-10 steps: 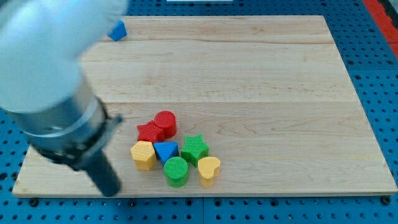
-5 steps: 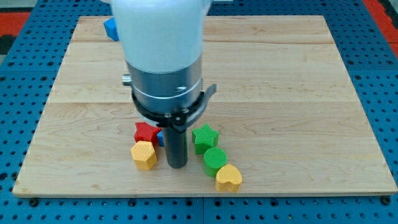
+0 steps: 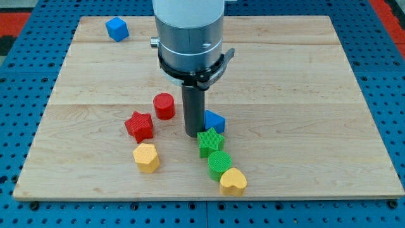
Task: Slide blue triangle closer to blue cube
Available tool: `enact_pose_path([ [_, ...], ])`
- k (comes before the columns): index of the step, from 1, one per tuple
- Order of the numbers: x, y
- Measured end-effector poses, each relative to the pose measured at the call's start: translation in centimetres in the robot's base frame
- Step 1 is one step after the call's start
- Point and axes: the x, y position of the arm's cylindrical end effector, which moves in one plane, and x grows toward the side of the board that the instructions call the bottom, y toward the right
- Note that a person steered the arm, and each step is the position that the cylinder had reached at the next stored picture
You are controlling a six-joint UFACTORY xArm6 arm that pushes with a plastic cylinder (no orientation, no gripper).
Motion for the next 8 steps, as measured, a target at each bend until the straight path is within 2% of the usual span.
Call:
enact_pose_path([
  [2, -0.7, 9.9],
  [3, -2.9, 12.0],
  [5, -6.0, 5.0],
  [7, -12.5, 2.6],
  [8, -12.5, 4.3],
])
